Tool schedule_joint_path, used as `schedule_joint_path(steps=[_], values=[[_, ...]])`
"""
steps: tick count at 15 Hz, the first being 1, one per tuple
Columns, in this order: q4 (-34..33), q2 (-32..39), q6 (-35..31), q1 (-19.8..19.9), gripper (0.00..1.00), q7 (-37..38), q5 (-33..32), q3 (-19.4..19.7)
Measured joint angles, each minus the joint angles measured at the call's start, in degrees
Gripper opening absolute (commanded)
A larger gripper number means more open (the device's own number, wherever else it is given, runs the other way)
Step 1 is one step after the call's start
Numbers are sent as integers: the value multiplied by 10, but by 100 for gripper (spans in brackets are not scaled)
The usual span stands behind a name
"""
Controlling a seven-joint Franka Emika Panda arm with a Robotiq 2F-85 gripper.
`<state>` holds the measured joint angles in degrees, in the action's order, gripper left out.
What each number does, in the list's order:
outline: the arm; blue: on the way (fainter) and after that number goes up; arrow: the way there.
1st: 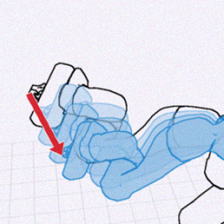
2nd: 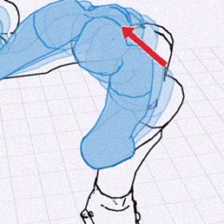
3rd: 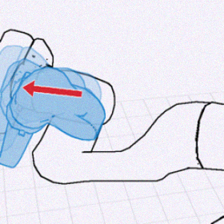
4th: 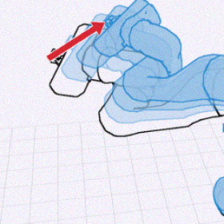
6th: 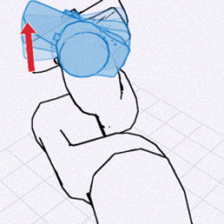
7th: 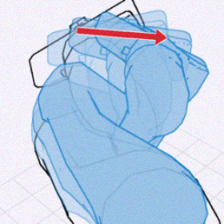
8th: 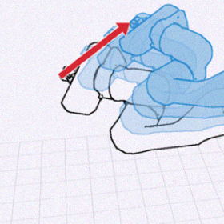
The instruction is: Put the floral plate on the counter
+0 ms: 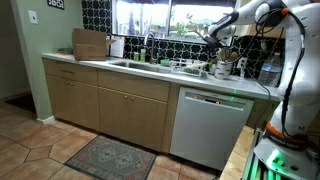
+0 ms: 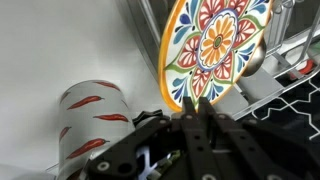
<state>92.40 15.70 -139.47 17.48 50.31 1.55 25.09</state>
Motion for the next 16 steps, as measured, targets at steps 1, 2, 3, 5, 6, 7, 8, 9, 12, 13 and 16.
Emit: schedule_joint_path(steps=[1, 2, 3, 5, 6, 7, 8, 9, 12, 13, 16], values=[[1, 1, -1, 4, 50, -3, 4, -1], [2, 3, -3, 8, 59, -8, 11, -3], [4, 5, -8, 13, 66, -15, 21, -6], [8, 9, -10, 25, 81, -37, 46, -11], [8, 12, -10, 31, 88, -50, 60, -14], [9, 15, -10, 36, 96, -62, 72, -16], [9, 18, -10, 40, 99, -74, 84, -18], [9, 22, -11, 45, 100, -85, 94, -20], [8, 36, -24, 57, 100, -113, 121, -25], [8, 42, -32, 61, 100, -123, 129, -27], [4, 57, -50, 67, 100, -136, 149, -30]])
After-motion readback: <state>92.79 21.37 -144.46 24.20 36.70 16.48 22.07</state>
